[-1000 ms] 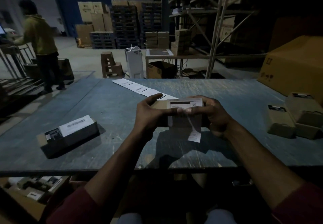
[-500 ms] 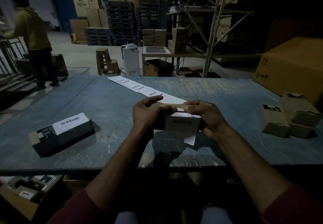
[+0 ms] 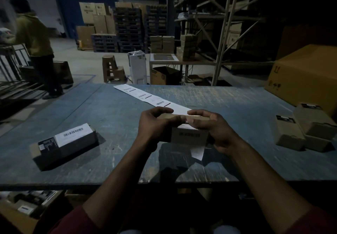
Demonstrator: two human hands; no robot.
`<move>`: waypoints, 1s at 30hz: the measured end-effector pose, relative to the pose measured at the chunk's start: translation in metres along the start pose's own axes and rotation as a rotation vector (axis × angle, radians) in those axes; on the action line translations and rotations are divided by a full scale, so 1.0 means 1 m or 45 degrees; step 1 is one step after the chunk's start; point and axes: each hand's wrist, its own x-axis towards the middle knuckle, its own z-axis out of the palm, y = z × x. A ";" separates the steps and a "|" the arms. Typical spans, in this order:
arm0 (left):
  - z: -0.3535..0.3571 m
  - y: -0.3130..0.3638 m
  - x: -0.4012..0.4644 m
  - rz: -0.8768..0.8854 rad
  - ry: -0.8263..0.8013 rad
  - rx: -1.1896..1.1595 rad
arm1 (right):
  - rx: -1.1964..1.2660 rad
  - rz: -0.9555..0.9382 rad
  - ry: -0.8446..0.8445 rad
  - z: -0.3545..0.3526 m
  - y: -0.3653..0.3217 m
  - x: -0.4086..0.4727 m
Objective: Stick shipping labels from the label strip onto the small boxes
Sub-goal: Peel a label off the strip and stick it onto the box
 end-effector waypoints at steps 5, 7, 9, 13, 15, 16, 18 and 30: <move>0.001 -0.002 0.002 -0.052 0.017 -0.085 | 0.169 -0.014 0.081 -0.001 0.004 0.005; 0.001 0.001 0.002 -0.072 0.004 -0.108 | 0.099 -0.038 0.003 -0.003 0.002 0.002; -0.001 0.002 0.003 -0.104 -0.020 -0.110 | -0.091 -0.098 -0.038 -0.003 0.000 -0.002; -0.008 0.000 0.008 -0.175 -0.173 -0.089 | -0.078 -0.121 0.019 -0.004 0.004 -0.002; -0.014 -0.002 0.010 -0.080 -0.223 -0.020 | 0.033 -0.055 0.067 -0.008 0.004 0.001; -0.017 -0.002 0.010 -0.003 -0.267 0.020 | 0.082 0.002 0.075 -0.010 0.005 0.003; -0.026 -0.004 0.012 0.111 -0.436 0.059 | 0.128 0.102 0.064 -0.014 0.004 0.006; -0.027 -0.044 0.039 1.301 -0.605 1.087 | 0.221 0.474 0.043 -0.019 -0.005 0.002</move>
